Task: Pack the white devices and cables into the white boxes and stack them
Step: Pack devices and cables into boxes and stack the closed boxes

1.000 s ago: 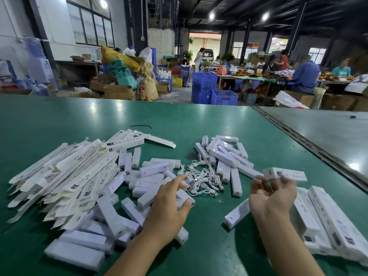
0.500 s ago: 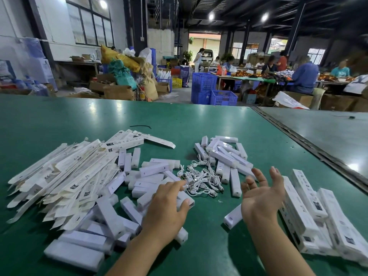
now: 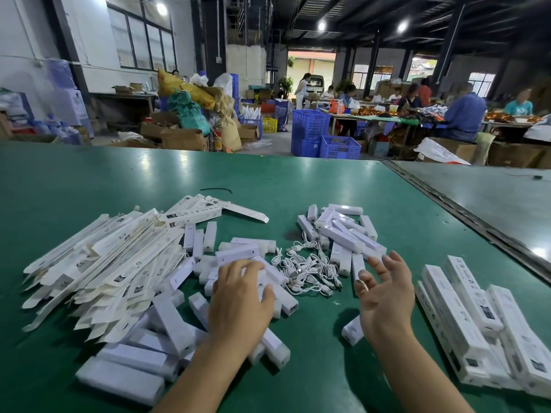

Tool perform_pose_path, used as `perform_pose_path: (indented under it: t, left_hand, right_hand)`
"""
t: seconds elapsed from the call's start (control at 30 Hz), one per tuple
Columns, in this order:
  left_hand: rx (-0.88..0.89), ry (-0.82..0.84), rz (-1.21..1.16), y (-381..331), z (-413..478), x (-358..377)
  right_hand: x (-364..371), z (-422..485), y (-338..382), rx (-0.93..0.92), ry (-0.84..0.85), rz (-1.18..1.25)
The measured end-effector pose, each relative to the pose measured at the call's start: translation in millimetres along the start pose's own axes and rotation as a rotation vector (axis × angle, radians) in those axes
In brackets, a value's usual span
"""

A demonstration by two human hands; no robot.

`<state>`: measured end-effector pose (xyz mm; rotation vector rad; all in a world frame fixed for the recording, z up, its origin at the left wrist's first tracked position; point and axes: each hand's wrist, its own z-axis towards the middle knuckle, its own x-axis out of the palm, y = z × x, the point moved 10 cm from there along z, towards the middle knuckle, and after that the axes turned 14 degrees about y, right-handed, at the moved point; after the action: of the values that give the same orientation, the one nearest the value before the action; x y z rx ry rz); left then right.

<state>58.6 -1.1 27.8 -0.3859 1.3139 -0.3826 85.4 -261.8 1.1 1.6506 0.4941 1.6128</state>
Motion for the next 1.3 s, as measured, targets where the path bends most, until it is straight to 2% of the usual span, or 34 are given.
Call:
perform_pose_path:
  t: [0.1,0.17,0.33,0.4,0.5,0.73,0.93,1.07,1.17,1.23,1.3]
  left_hand:
    - [-0.095,0.038,0.057,17,14,-8]
    - [-0.189,0.089,0.154,32,33,-19]
    - [-0.462,0.185,0.468,87,77,-64]
    - [-0.606,0.219,0.493,122,78,-78]
    - [-0.732,0.217,0.354,156,69,-84]
    - [-0.518,0.167,0.606,145,73,-87]
    - [-0.511,0.132,0.523,144,76,-95]
    - [-0.420,0.139,0.680,120,81,-95]
    - [-0.297,0.074,0.767,87,82,-96]
    - [-0.228,0.047,0.723,61,82,-92]
    - [-0.207,0.023,0.540,39,80,-93]
  right_hand:
    - [7,-1,-4,0.024,0.026,-0.063]
    - [12,-3,2,-0.018,0.067,-0.250]
    - [46,-16,5,-0.223,0.268,-1.252]
    - [50,-16,-5,-0.202,0.301,-1.455]
    - [47,-13,-12,-0.149,0.334,-1.403]
    - [52,-17,-10,-0.215,0.377,-1.315]
    - [51,-15,-15,-0.202,0.406,-1.324]
    - [51,-12,-18,-0.160,0.405,-1.462]
    - [48,-10,-13,-0.143,0.370,-1.539]
    - [50,-11,-12,-0.156,0.376,-1.539]
    - [56,-17,-12,-0.210,0.425,-1.496]
